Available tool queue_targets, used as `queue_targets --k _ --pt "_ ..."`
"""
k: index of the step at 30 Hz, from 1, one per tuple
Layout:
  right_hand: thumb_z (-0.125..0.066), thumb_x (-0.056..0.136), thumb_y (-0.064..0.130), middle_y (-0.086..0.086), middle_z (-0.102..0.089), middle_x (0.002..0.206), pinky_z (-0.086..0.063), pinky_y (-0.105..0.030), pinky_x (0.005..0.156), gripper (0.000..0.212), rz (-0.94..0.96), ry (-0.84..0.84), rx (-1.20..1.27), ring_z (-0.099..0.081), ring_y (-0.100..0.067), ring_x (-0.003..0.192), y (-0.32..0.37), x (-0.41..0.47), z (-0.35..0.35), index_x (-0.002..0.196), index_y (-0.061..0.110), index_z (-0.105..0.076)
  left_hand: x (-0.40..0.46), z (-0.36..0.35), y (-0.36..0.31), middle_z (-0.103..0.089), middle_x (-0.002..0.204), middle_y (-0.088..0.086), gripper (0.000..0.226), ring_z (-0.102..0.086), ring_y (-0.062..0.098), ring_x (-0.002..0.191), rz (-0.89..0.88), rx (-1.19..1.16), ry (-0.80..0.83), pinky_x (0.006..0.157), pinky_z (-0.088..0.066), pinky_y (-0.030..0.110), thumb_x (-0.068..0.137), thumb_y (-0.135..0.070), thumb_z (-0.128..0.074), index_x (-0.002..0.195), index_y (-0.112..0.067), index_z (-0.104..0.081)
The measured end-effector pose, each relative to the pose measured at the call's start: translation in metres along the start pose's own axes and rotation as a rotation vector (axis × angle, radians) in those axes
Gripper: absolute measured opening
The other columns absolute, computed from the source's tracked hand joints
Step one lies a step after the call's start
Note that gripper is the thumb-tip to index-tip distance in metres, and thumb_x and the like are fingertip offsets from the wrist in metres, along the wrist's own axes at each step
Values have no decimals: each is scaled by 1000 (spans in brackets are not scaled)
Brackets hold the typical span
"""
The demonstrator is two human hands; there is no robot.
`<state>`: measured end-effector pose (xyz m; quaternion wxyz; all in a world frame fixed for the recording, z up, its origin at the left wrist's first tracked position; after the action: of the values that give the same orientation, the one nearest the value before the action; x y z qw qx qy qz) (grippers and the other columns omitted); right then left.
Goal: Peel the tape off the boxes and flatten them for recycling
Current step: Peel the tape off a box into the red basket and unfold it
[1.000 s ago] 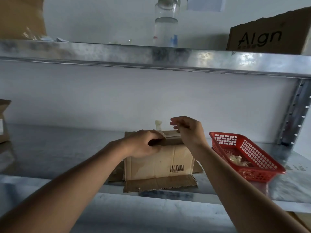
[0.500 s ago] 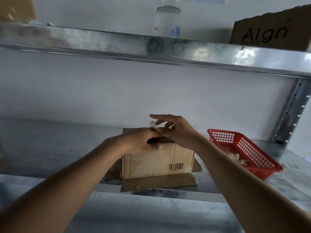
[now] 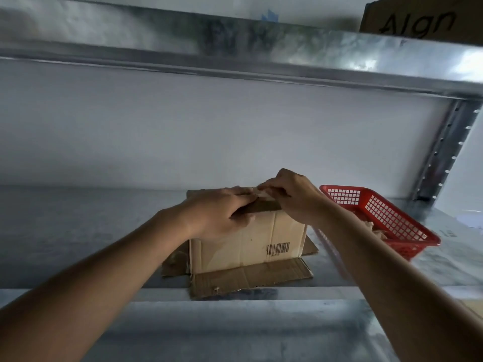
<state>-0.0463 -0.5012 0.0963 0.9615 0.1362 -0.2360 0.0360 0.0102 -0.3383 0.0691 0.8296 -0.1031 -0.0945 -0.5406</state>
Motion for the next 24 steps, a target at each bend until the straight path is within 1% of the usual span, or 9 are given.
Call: queue_targets --k 2,3,5,8,10,13,17,20,24 --pt "-62 102 22 15 -59 95 -41 -11 69 32 -36 1 18 -60 -3 87 0 -5 0 133 29 -66 -1 1 2 -47 146 -22 52 -55 1 105 -48 -2 -14 75 -45 20 103 -62 -34 152 -46 -39" --pt "-69 98 24 18 -63 93 -46 -16 69 36 -63 -26 58 -63 -3 85 -1 -7 2 133 33 -63 -3 2 3 -49 143 -23 51 -54 0 101 -69 -6 -20 73 -43 19 102 -62 -34 151 -46 -40" --pt "-78 91 28 21 -65 85 -48 -17 65 36 -97 -97 84 -64 2 78 -2 -11 9 123 36 -64 -6 3 8 -49 144 -23 53 -53 -1 104 -101 -12 -19 79 -48 23 102 -64 -33 151 -46 -39" --pt "-73 95 28 25 -61 85 -39 -13 65 15 -66 -150 -5 -57 5 76 6 -18 10 109 29 -78 -10 4 15 -48 147 -24 54 -54 1 113 -133 -32 6 91 -53 35 102 -65 -35 153 -48 -36" --pt "-64 100 32 14 -61 93 -35 -12 65 21 -48 -130 -25 -54 -3 81 11 -22 5 113 25 -79 -11 6 16 -49 144 -27 51 -55 3 116 -149 -43 14 94 -53 41 103 -63 -37 152 -50 -36" --pt "-61 99 49 4 -60 106 -40 -17 69 35 -65 -44 -41 -56 -10 93 16 -22 1 120 26 -76 -14 8 11 -51 139 -27 49 -57 3 108 -146 -41 8 89 -54 41 103 -60 -39 151 -50 -37" --pt "-69 97 30 3 -68 106 -44 -27 76 21 -74 -44 -76 -59 -15 97 23 -17 9 116 24 -78 -16 11 -2 -61 127 -19 53 -60 5 96 -125 102 -83 75 -56 36 101 -68 -29 143 -42 -48" --pt "-64 98 18 1 -72 104 -55 -36 75 18 -62 -15 -221 -65 -21 94 25 -14 9 108 24 -79 -17 5 -17 -65 128 -10 61 -64 11 92 -98 207 -194 62 -43 24 101 -64 -23 141 -30 -54" --pt "-63 99 8 1 -72 102 -58 -38 74 17 -110 -125 -312 -68 -21 88 2 -25 21 104 18 -76 -24 2 -18 -57 147 -8 61 -65 16 117 -72 203 -228 86 -59 40 104 -59 -24 147 -25 -51"
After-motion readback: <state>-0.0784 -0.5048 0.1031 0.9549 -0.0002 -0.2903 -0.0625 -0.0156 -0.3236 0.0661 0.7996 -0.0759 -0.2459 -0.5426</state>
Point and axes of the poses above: each hand's wrist, its own x-axis towards the middle knuckle, its own z-axis out of the back of the hand, y = z × x, the point moved 6 cm from there along x, towards the middle knuckle
